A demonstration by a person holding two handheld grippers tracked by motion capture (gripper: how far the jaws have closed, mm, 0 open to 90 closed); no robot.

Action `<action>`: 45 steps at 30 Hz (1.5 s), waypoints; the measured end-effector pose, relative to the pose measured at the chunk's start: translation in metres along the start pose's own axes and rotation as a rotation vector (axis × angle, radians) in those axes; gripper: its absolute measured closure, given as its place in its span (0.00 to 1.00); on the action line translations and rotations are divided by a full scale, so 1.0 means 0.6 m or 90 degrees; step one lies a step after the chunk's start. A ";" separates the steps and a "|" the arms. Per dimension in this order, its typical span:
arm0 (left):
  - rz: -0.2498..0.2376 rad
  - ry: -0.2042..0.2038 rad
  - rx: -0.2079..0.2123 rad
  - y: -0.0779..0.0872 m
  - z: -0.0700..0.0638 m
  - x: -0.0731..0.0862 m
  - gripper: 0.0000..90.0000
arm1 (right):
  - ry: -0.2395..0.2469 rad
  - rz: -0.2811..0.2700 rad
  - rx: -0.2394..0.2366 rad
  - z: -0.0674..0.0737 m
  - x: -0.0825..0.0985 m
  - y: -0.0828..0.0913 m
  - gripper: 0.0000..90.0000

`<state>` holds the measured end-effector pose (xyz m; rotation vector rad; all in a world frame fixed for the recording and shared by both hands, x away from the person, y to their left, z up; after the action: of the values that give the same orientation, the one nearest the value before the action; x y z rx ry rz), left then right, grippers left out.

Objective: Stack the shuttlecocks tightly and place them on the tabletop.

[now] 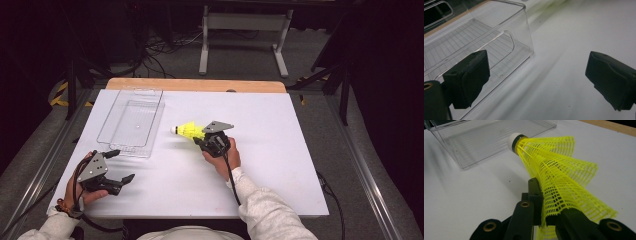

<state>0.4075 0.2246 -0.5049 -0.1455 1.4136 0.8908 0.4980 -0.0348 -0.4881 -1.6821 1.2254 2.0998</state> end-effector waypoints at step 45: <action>-0.014 0.018 -0.003 0.008 0.007 0.003 0.07 | -0.001 -0.052 -0.039 0.009 -0.023 0.037 0.98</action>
<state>0.4078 0.2311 -0.5039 -0.1778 1.4343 0.8775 0.4855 -0.0409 -0.4655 -1.7247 1.0818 2.1107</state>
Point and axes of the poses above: each handheld gripper's, and its own axes: y roughly backward along the jaws, x roughly out of its underside, z roughly to its left, the point moved 9 cm from there along -y, roughly forward along the jaws, and after that the axes turned 4 degrees about -z, right-handed, at the moved point
